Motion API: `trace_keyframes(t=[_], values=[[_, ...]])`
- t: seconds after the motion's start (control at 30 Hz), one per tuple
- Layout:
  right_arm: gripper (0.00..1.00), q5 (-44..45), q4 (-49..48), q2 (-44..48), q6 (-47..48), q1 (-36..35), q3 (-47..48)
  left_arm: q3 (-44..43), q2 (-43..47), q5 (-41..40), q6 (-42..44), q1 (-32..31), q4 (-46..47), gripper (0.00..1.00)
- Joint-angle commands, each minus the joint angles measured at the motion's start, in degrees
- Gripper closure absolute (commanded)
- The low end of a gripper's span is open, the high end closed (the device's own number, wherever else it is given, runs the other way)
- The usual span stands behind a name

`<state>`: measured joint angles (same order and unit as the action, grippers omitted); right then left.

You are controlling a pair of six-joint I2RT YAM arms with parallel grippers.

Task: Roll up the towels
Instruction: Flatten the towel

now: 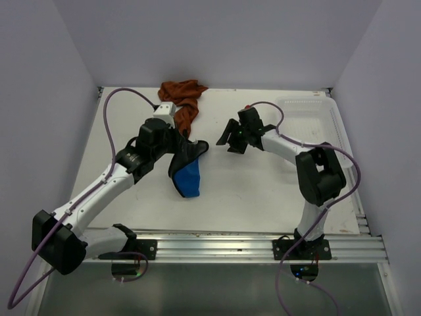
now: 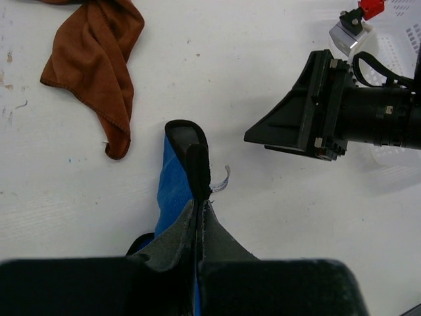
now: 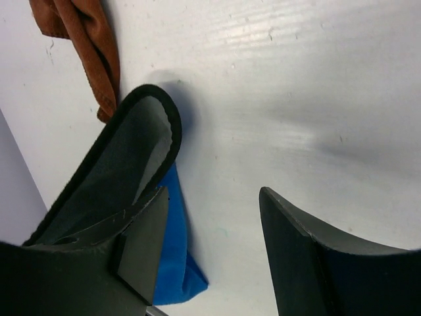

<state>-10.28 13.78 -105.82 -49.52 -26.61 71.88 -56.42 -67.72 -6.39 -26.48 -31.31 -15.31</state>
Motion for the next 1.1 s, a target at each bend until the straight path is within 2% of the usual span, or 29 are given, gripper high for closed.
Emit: trace_keyframes(t=[0.0,0.17,0.33,0.6,0.9,1.07], values=[[0.39,-1.8,-3.4,-5.2,2.1,0.3,6.1,-1.6,-0.4,-0.5,1.6,-0.3,0.2,1.0],[0.41,-4.4,-2.3,-11.1,4.5,0.3,12.4,-1.3,-0.8,-1.7,2.3,-0.3,0.0,1.0],[0.42,-7.5,-4.4,-14.9,4.0,0.2,14.0,-1.5,-1.1,-4.2,3.6,-0.3,-0.7,1.0],[0.43,-10.5,-10.3,-18.1,0.7,0.1,14.6,-1.9,-1.1,-3.9,4.1,-0.3,-0.9,1.0],[0.44,-11.3,-11.5,-19.8,-0.6,-0.7,15.8,-2.1,-0.9,-4.0,4.5,-0.3,-1.2,1.0],[0.51,-11.9,-10.9,-21.2,-0.1,-1.6,17.1,-2.1,-0.9,-4.0,4.5,-0.3,-1.2,1.0]])
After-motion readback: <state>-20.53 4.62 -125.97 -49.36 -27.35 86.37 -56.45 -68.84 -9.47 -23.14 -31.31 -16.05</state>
